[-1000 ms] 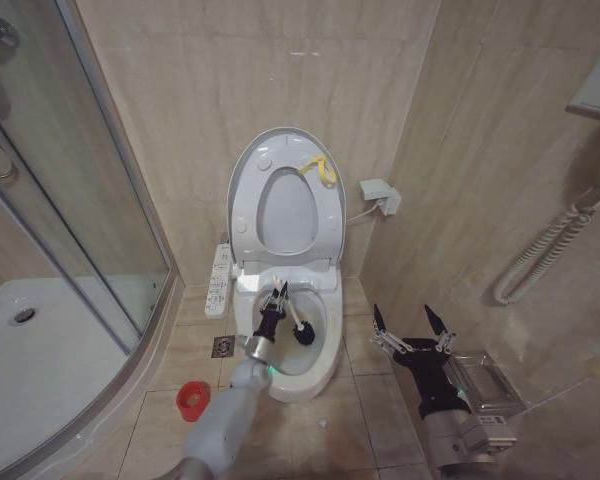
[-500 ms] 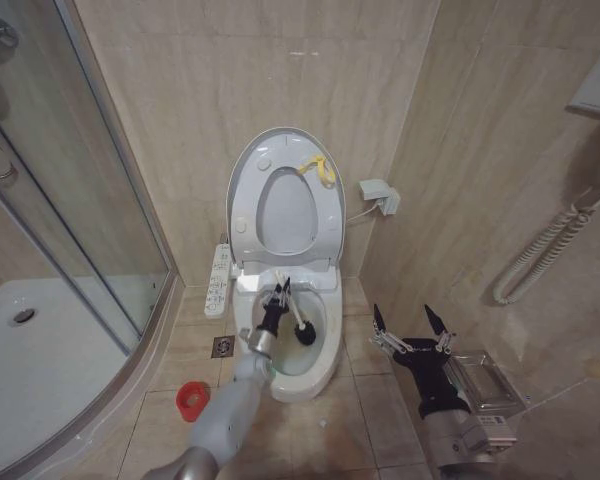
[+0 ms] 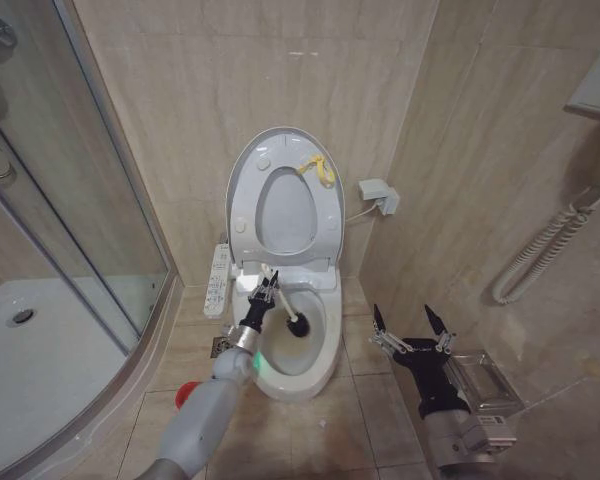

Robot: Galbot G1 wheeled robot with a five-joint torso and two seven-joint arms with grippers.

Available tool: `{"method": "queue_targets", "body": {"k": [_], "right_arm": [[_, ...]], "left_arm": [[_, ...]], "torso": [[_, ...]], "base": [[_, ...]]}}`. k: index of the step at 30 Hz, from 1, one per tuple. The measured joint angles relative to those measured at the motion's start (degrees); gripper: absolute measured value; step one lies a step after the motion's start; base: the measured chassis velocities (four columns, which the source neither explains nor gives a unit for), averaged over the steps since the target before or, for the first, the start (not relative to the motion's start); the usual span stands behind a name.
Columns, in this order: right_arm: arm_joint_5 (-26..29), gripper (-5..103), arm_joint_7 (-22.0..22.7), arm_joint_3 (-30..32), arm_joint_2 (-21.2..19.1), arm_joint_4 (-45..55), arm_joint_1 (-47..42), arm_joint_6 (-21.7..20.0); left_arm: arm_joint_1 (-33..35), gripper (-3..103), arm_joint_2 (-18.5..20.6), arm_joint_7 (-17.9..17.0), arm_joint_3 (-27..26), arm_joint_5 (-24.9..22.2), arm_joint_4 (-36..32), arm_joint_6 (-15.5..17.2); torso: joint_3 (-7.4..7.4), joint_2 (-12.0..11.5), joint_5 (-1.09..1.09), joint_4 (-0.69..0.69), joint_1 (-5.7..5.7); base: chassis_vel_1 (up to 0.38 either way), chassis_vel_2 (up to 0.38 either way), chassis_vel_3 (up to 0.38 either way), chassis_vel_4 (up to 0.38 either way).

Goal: Open the toilet lid, clean the toilet bowl with a toilet brush, close the toilet lid, and flush.

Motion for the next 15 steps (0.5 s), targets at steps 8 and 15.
{"method": "queue_targets", "body": {"k": [8,15], "right_arm": [[0.0,100,0.0,0.0,0.0,0.0,0.0,0.0],[0.0,100,0.0,0.0,0.0,0.0,0.0,0.0]], "left_arm": [[2.2,18,3.0,0.4,-0.5,3.5,-3.4,-1.0],[-0.3,18,0.2,-0.4,0.0,3.4,2.5,0.3]], "torso": [[0.0,0.0,-0.01,-0.01,0.0],[0.0,0.0,0.0,-0.01,0.0]], "base": [[0.0,0.0,0.0,0.0],[0.0,0.0,0.0,0.0]]}}
